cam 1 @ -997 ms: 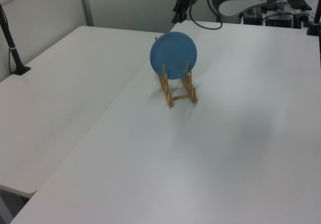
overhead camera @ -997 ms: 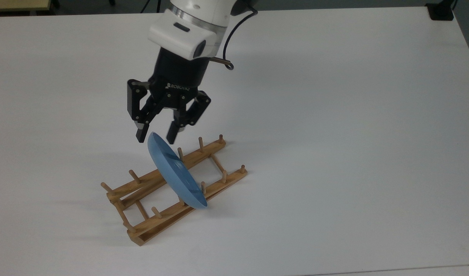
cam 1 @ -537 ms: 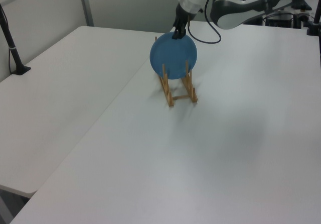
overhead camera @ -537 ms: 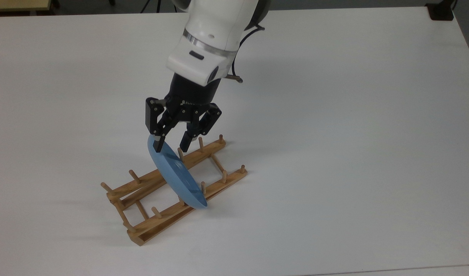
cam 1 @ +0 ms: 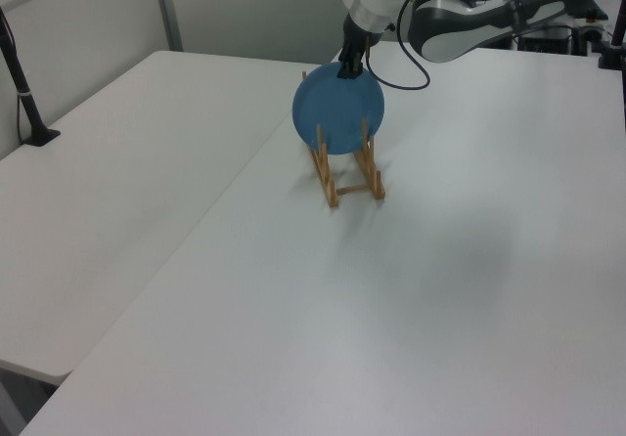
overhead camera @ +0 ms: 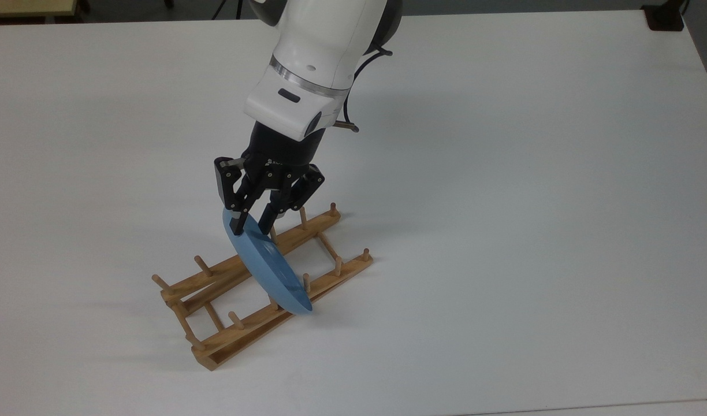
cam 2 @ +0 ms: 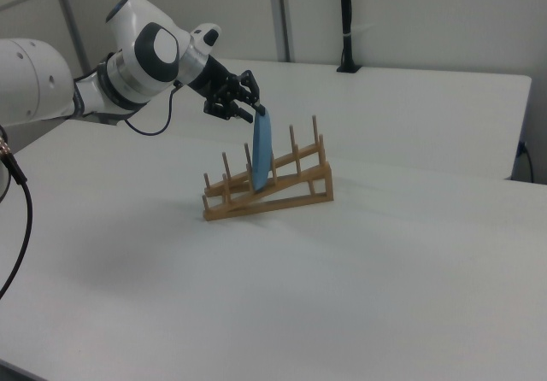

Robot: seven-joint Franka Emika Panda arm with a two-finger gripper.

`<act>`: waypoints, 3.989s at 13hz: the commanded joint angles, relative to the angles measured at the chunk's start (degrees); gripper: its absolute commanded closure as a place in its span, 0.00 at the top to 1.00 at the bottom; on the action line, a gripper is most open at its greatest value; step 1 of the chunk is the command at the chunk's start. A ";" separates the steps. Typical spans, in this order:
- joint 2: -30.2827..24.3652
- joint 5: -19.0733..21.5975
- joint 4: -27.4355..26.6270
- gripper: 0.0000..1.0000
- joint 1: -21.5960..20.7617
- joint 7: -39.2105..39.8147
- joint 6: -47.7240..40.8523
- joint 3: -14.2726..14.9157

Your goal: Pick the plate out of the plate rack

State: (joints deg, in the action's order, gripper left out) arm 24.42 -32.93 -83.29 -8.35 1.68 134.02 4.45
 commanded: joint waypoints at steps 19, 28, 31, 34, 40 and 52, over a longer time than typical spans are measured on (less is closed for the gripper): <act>-2.61 -2.93 -0.12 0.00 0.88 0.26 1.34 0.82; -6.04 -1.53 0.59 0.00 3.43 0.17 1.25 0.74; -5.96 6.00 -0.30 0.00 4.39 0.61 1.16 1.09; -6.40 17.42 -1.52 0.00 4.66 1.22 0.11 2.14; -8.86 39.67 -1.26 0.00 6.16 12.54 -23.94 6.61; -2.37 41.01 -12.94 0.00 8.26 26.89 -26.99 10.84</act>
State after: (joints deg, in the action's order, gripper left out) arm 21.67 6.82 -92.90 -0.11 26.35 103.29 14.79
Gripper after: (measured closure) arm 0.925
